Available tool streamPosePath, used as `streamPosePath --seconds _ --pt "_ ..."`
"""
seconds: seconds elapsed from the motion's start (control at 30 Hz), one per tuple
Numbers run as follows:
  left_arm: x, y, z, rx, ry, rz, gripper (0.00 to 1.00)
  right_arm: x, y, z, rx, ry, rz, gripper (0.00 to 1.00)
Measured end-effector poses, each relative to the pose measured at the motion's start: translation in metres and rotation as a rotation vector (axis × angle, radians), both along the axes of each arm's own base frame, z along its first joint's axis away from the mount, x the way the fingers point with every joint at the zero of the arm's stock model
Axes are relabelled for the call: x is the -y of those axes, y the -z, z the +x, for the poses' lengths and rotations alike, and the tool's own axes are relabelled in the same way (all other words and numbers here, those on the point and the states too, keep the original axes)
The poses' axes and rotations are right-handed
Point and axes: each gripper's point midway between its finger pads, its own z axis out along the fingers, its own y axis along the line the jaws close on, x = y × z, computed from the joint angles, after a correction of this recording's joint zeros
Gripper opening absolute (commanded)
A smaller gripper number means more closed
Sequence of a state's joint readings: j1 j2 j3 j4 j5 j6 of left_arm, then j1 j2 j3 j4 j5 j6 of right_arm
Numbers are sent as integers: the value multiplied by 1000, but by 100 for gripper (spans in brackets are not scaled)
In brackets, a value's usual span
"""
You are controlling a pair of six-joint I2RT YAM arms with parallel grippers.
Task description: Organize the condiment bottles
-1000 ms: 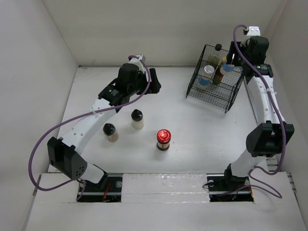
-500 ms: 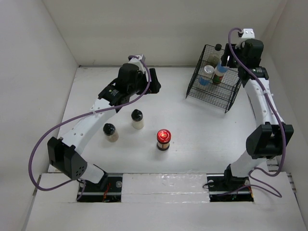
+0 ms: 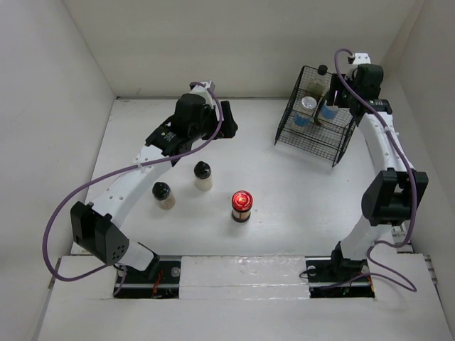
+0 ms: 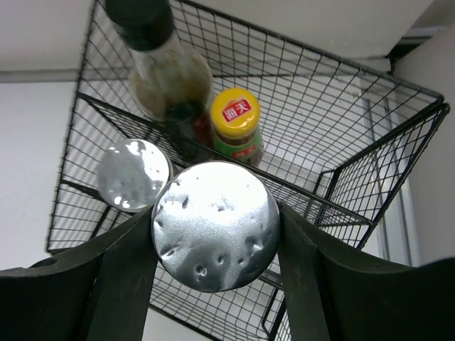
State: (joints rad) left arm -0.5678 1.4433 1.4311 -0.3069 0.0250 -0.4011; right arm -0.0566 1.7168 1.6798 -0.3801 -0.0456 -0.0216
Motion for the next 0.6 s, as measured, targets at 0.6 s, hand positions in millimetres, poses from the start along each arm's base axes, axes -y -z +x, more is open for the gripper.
streamPosePath --seconds 0.6 --pt "0 0 0 0 -1 0 87 -23 73 19 -146 -29 -10 63"
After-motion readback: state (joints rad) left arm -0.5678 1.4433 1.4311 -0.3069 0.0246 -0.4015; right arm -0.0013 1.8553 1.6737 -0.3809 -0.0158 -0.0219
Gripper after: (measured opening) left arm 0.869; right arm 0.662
